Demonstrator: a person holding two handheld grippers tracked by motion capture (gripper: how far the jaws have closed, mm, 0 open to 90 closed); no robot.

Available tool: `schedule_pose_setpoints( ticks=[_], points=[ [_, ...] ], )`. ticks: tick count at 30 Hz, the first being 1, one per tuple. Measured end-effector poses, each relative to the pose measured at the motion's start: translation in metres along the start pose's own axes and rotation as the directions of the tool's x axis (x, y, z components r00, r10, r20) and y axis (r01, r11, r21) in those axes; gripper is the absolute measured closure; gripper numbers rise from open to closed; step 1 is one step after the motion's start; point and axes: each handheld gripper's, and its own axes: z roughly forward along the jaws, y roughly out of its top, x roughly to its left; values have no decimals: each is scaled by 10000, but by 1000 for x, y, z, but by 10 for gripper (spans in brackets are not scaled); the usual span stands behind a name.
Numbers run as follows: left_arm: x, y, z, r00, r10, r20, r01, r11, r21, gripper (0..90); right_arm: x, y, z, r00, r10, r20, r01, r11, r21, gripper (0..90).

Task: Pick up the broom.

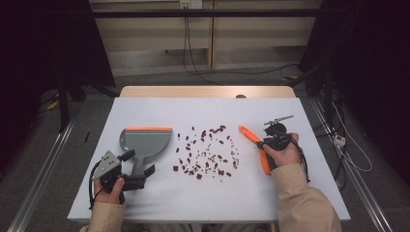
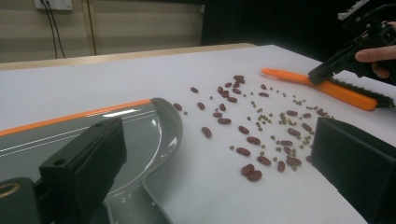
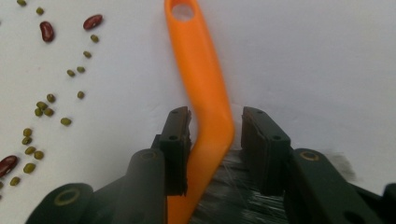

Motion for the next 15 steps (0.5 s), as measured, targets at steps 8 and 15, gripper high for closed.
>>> schedule_pose_setpoints(
  ticks=[8,15],
  points=[
    [-3,1,3,9999,128,55,-128,9999,-20,34,7,12,12,9988,30,486,-81,9945,1046,685],
    [-2,3,5,10000,36,10,-35,9999,-130,34,5,3,11,9994,45,345,-57,9993,369,692]
  ],
)
